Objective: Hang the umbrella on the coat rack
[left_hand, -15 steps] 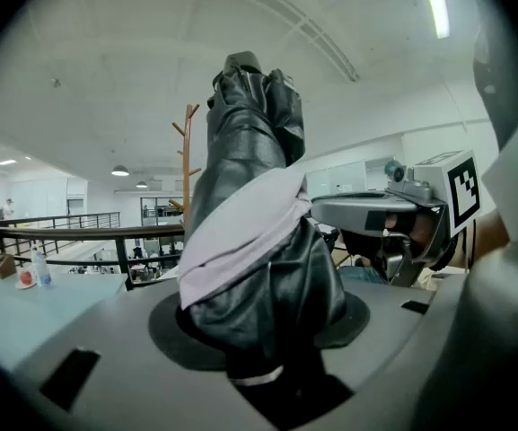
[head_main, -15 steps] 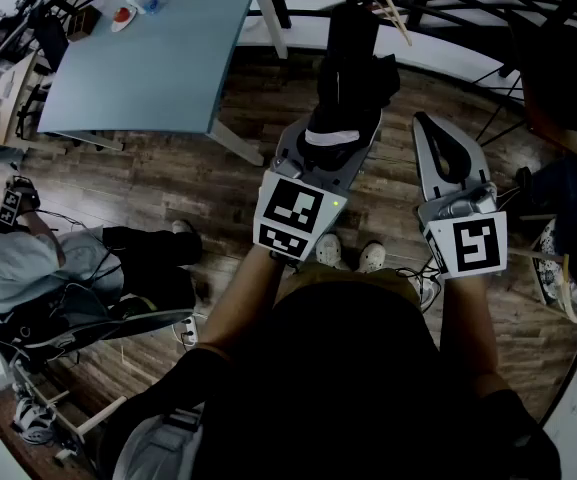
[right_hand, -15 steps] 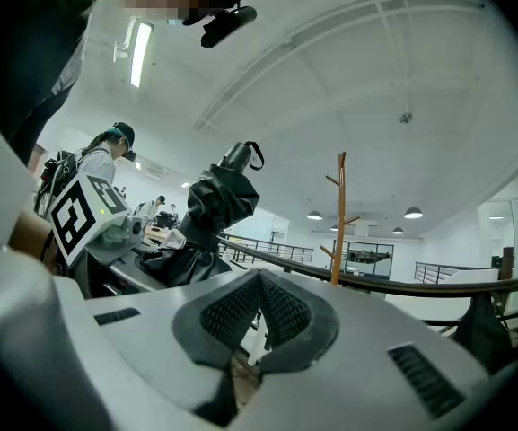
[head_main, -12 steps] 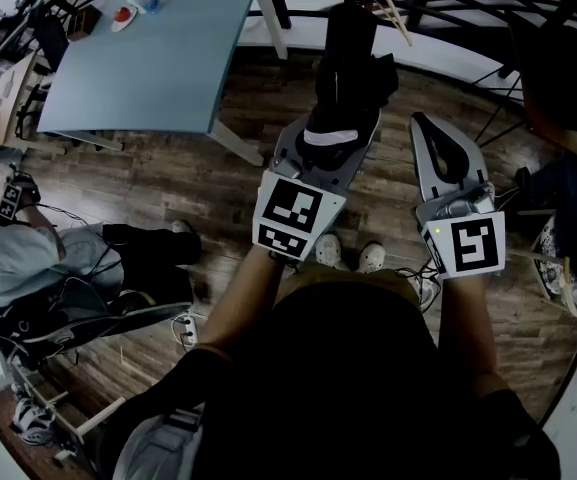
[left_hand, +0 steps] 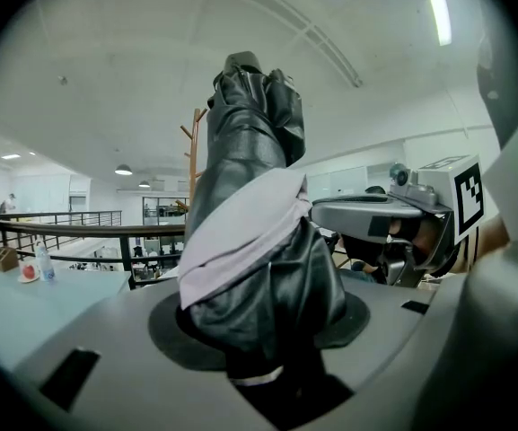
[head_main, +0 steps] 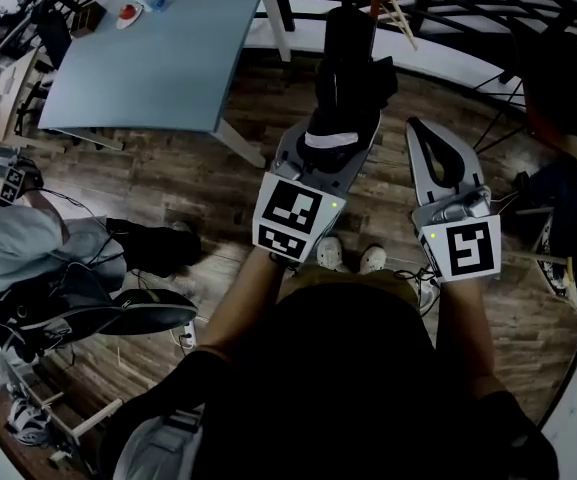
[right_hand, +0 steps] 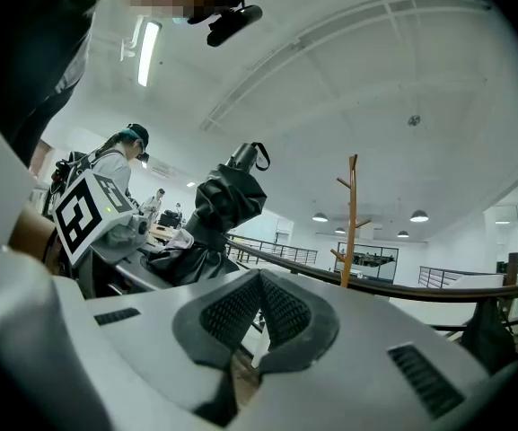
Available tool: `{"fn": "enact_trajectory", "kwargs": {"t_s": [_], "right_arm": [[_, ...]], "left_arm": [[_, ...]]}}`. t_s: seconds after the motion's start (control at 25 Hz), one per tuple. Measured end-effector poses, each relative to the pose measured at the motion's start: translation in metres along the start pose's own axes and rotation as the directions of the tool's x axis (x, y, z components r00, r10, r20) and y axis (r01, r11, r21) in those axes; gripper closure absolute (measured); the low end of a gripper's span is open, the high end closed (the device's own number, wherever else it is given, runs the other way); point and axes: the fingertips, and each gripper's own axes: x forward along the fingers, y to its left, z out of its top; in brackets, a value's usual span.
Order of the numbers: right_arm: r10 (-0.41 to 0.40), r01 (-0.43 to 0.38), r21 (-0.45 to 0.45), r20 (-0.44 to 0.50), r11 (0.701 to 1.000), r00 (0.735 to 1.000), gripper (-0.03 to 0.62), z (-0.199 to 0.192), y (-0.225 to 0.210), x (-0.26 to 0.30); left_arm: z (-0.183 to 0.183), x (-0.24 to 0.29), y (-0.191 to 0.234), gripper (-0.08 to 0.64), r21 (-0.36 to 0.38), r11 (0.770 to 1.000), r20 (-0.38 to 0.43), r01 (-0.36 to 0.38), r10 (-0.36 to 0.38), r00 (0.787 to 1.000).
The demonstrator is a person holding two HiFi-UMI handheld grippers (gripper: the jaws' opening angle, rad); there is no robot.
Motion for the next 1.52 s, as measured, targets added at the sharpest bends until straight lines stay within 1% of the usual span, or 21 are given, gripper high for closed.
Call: {"fn": "enact_trajectory", "kwargs": {"t_s": [0.08, 0.24, 0.52, 0.76, 1.04, 1.28, 1.52], "right_arm": [[-0.001, 0.001, 0.003, -0.005, 1.0, 1.0, 0.563, -0.003, 0.003, 0.0], [0.008, -0.008, 0.044, -0.002, 0.999, 1.0, 0.562, -0.004, 0.01, 0.003], [0.007, -0.006, 0.045, -0.014, 0.999, 1.0, 0.562, -0.005, 0.018, 0.006], [-0.001, 0.001, 0.056, 0.01, 0.998, 1.0, 0.563, 0.008, 0.016, 0.008], [0.01, -0.012, 0.036, 0.041, 0.999, 0.999, 0.563, 0.026, 0.017, 0.013], [0.009, -0.01, 0.016, 0.071, 1.0, 0.997, 0.563, 0.042, 0.012, 0.017], [0.01, -0.012, 0.022, 0.103, 1.0, 0.995, 0.563, 0.036, -0.011, 0.031]], "left_arm": [[-0.002, -0.003, 0.002, 0.336, 0.004, 1.0, 0.001, -0.001, 0.001, 1.0], [-0.004, -0.011, 0.008, 0.336, 0.008, 1.0, 0.001, 0.003, -0.003, 1.0], [-0.007, -0.023, 0.013, 0.334, 0.011, 1.0, -0.002, 0.004, -0.004, 1.0], [0.0, -0.033, 0.019, 0.334, 0.02, 1.0, 0.007, 0.003, -0.003, 1.0], [0.011, -0.037, 0.027, 0.334, 0.02, 1.0, 0.04, -0.009, 0.008, 0.999], [0.028, -0.034, 0.032, 0.333, 0.014, 1.0, 0.056, -0.003, 0.002, 0.998], [0.036, -0.009, 0.038, 0.333, 0.026, 1.0, 0.077, 0.0, -0.002, 0.997]]}}
